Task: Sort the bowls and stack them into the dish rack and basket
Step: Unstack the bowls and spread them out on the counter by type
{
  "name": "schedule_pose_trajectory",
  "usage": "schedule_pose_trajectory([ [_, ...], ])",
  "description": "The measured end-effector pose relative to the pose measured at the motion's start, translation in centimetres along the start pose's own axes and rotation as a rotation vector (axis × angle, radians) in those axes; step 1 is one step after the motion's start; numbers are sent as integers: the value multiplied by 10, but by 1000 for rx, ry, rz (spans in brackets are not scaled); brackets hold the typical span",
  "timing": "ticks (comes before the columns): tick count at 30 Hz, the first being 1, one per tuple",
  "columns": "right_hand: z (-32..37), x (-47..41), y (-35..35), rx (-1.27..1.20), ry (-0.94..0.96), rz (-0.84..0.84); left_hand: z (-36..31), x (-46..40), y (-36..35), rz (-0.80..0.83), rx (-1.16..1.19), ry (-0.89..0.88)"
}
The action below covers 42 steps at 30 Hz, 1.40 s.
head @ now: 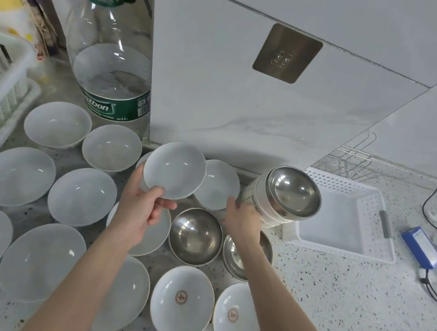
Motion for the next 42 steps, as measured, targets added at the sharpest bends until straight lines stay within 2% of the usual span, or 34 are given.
schedule_pose_trajectory([
  [8,10,-4,-10,55,-18,-57,12,17,15,-36,51,41],
  [20,18,8,3,-59,13,-144,16,28,22,-39,13,55],
  [26,19,23,19,-173,102,-166,16,41,25,-12,13,60],
  [31,-1,52,37,-298,160,-156,12,53,24,-3,3,42],
  [42,-91,92,69,-580,20,-181,29,76,0,103,-71,98],
])
Point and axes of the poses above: each hand's wrist, its own x-axis away from the middle knuckle, its own y-axis out of the back of the hand, z = x × y, the point moved 10 cm from there along -x, towards the middle knuckle, and after that the axes turned 9 degrees about -y, right-handed, at the moved point
